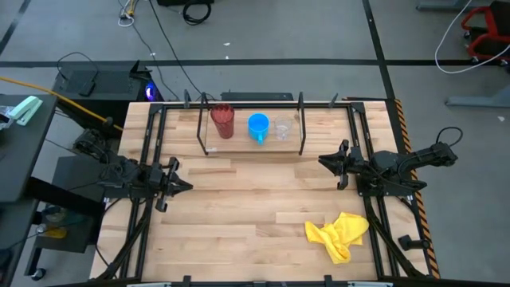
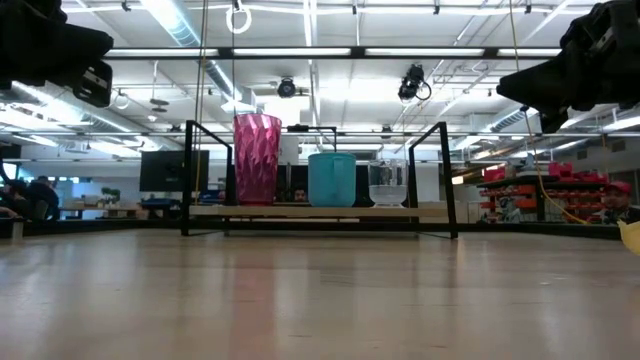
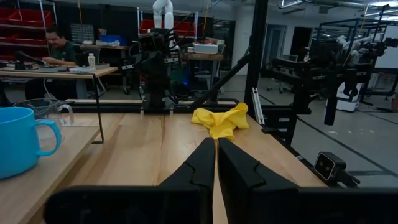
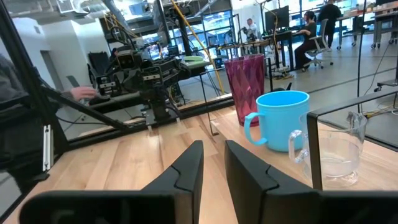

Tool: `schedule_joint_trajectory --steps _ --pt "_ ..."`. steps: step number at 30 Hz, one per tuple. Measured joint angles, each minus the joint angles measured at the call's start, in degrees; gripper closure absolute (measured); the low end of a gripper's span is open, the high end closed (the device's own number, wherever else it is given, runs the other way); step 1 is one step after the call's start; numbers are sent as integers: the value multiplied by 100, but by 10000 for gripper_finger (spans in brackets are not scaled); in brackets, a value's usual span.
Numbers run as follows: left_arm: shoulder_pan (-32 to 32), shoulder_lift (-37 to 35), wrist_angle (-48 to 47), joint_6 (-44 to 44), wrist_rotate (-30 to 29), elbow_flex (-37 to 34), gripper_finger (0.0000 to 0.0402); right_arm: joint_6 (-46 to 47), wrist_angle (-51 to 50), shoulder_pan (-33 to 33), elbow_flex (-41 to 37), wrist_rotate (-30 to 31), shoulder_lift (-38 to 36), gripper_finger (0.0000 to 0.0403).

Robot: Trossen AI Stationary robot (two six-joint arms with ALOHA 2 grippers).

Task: Stack small to large cups/mugs on shelf
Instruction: Return to Home Position

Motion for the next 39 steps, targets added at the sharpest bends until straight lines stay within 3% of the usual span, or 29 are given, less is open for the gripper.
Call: schedule_joint_trajectory --steps 39 --pt "0 0 6 1 2 0 371 0 0 1 -2 0 -1 330"
